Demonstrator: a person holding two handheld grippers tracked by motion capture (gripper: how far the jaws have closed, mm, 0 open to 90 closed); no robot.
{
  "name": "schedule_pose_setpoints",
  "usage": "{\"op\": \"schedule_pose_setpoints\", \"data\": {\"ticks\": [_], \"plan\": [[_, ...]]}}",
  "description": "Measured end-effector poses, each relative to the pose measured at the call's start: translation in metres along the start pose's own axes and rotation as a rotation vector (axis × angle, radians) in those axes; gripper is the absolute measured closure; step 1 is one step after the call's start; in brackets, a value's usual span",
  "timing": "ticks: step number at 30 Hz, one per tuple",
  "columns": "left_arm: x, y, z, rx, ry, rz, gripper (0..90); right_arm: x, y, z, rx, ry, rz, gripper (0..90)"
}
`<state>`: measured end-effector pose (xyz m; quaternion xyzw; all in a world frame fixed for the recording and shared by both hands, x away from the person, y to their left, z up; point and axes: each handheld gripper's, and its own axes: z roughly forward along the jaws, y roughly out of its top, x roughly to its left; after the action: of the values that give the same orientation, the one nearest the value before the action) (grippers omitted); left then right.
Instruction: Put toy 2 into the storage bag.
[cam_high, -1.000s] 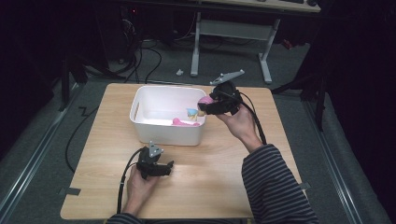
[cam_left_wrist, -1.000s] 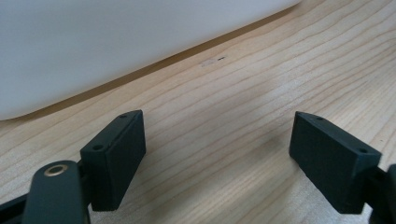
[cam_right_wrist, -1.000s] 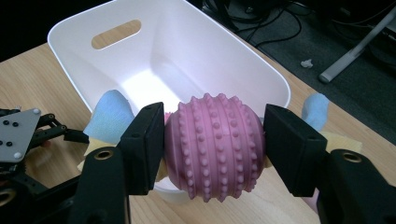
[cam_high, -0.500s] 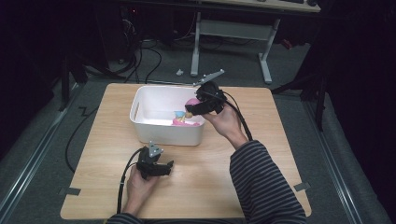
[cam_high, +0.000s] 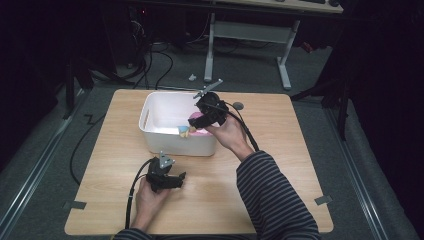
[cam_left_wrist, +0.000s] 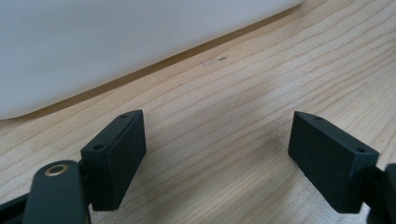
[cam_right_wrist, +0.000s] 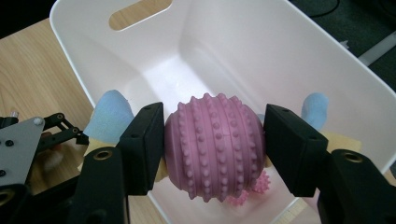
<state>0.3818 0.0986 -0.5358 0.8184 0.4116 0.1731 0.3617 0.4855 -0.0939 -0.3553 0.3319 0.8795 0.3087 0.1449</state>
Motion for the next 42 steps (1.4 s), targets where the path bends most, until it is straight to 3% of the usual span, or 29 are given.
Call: {"op": "schedule_pose_setpoints", "data": {"ticks": [10, 15, 20, 29, 42], "plan": [[0.000, 0.000, 0.000, 0.000, 0.001, 0.000, 19.4, -0.003, -0.007, 0.006, 0.034, 0.036, 0.018, 38.9], [0.000, 0.000, 0.000, 0.000, 0.001, 0.000, 19.4, -0.006, -0.008, -0.006, -0.031, 0.039, 0.033, 35.6], [0.000, 0.000, 0.000, 0.000, 0.002, 0.001, 19.4, -0.007, -0.019, -0.027, -0.066, -0.007, 0.015, 35.9], [0.000, 0.000, 0.000, 0.001, 0.003, 0.001, 19.4, -0.038, -0.079, -0.066, -0.140, -0.069, 0.122, 37.9], [0.000, 0.000, 0.000, 0.001, 0.004, 0.002, 19.4, -0.064, -0.154, -0.096, -0.158, -0.159, 0.238, 38.5]]}}
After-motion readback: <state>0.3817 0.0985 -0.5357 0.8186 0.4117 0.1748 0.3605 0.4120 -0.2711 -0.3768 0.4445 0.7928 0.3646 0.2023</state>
